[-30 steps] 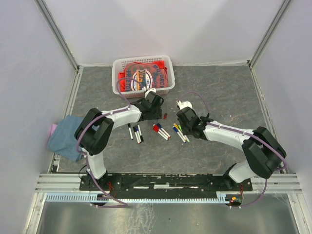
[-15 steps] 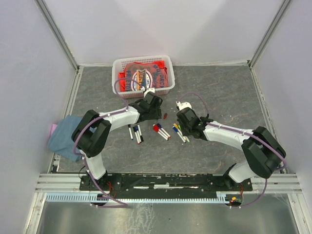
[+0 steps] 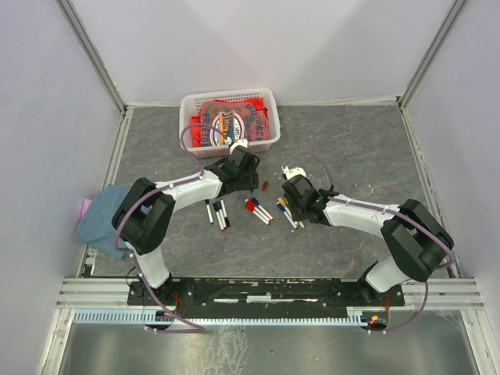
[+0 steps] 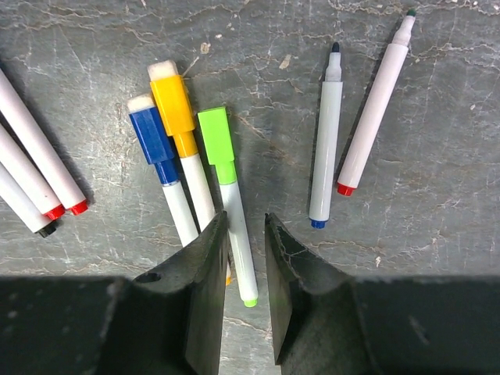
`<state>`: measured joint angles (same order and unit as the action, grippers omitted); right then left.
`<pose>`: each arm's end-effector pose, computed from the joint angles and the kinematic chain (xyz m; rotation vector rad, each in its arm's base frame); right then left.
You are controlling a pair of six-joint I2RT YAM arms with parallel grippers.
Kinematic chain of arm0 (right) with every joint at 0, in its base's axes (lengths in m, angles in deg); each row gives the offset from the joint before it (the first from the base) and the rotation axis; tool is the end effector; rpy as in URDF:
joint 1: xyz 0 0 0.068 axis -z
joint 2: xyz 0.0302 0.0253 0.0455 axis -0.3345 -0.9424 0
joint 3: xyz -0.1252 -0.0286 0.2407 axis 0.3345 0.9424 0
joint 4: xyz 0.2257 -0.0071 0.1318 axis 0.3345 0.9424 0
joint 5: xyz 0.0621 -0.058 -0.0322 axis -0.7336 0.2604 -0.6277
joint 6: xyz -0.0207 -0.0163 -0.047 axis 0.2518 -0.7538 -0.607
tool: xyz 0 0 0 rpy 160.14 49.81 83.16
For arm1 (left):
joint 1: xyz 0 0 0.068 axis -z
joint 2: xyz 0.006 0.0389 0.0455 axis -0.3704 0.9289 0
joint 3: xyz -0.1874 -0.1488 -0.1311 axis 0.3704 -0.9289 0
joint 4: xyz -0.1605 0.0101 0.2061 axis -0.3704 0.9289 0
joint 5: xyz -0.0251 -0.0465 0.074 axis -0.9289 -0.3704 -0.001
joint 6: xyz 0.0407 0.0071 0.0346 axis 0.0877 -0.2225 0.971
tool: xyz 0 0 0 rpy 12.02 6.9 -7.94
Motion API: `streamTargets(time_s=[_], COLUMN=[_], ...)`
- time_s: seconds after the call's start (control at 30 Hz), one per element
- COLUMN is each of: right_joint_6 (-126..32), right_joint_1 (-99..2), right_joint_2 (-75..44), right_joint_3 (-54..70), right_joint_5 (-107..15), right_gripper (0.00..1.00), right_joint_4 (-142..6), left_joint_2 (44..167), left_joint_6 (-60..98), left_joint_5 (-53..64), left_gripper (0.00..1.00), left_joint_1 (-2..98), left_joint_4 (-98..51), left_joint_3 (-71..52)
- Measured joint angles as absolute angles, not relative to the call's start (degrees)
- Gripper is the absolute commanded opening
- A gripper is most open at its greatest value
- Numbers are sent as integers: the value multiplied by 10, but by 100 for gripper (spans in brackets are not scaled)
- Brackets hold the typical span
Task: Open the pen caps
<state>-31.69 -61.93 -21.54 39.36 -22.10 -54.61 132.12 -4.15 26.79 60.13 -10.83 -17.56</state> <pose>0.2177 0.1850 0.1623 -0.3350 2.4895 0.0809 0.3009 -0.2282 0.1851 -0.0224 2.4182 -0.3194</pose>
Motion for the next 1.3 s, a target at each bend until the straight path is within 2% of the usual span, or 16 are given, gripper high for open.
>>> streamTargets(time_s=[0.33,0.5,0.77,1.0,1.3], right_joint_6=[-312,-307,-296,-296,-301], right_joint_1=[-619,-619,-619,-619,-619], right_joint_2=[-226,-227,-227,-216,-104], right_joint_3=[395,397,398,402,416], right_joint_5=[-223,-227,-233,-233,-247], right_gripper=[29,16,2,1,1], right_joint_4=[-546,-549,-550,-547,-552], left_joint_2=[1309,1304,1281,1263,1251], left_joint_6=[-42,-42,-42,-54,-108], left_joint_5=[268,267,238,182,90], left_gripper=[62,64,65,66,66], left_joint_1=[601,601,601,601,601], left_joint_4=[-108,-108,-112,-128,-189], left_joint_3=[-176,-176,-176,-179,-215])
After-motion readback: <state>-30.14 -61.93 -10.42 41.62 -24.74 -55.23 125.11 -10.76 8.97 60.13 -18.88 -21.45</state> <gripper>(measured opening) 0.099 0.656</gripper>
